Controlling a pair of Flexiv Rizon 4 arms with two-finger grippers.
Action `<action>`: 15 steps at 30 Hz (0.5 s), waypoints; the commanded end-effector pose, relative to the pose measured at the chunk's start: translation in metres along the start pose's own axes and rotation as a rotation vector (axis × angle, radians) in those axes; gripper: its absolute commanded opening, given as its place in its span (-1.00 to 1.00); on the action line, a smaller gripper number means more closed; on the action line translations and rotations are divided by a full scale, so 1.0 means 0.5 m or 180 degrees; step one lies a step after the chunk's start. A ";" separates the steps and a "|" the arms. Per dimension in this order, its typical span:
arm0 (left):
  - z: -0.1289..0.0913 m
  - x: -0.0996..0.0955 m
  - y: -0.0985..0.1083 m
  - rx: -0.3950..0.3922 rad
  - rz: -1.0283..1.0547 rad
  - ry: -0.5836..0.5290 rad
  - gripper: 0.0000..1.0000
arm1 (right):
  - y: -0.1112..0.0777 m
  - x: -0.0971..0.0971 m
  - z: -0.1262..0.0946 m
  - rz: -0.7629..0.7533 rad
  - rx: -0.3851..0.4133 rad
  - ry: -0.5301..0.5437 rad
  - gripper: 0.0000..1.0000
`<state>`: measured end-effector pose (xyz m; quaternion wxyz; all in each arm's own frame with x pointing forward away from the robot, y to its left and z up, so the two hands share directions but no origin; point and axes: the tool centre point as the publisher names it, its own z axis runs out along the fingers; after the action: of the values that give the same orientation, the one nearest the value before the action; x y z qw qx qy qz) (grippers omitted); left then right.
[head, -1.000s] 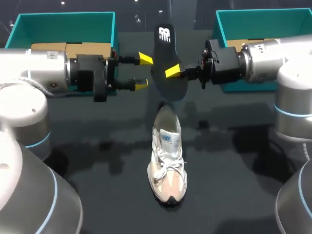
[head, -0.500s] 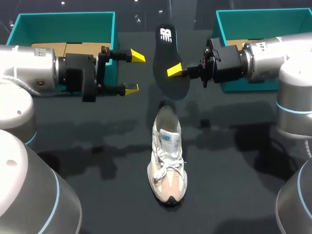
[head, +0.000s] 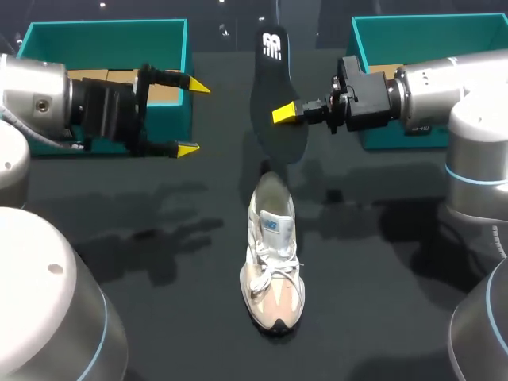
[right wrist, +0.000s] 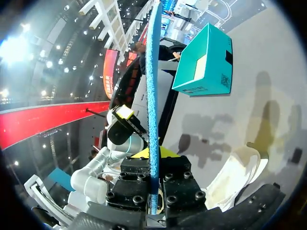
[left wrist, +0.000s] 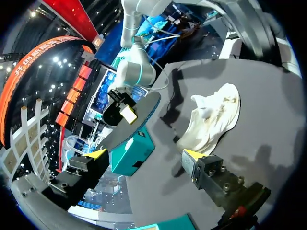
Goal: Take the shoe out of the shoebox, open the shoe tongue, remove and reinsert the insole, then place the shoe into the shoebox
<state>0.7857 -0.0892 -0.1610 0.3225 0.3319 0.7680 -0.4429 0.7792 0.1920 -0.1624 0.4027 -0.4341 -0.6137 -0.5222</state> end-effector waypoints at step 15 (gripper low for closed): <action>0.012 0.072 0.024 -0.0655 -0.1903 0.0754 1.00 | -0.030 -0.050 -0.018 -0.0410 -0.0111 -0.0023 -1.00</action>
<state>0.7760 -0.0837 -0.1921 0.1881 0.1900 0.8658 -0.4230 0.7781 0.1802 -0.1849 0.3634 -0.4017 -0.6346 -0.5512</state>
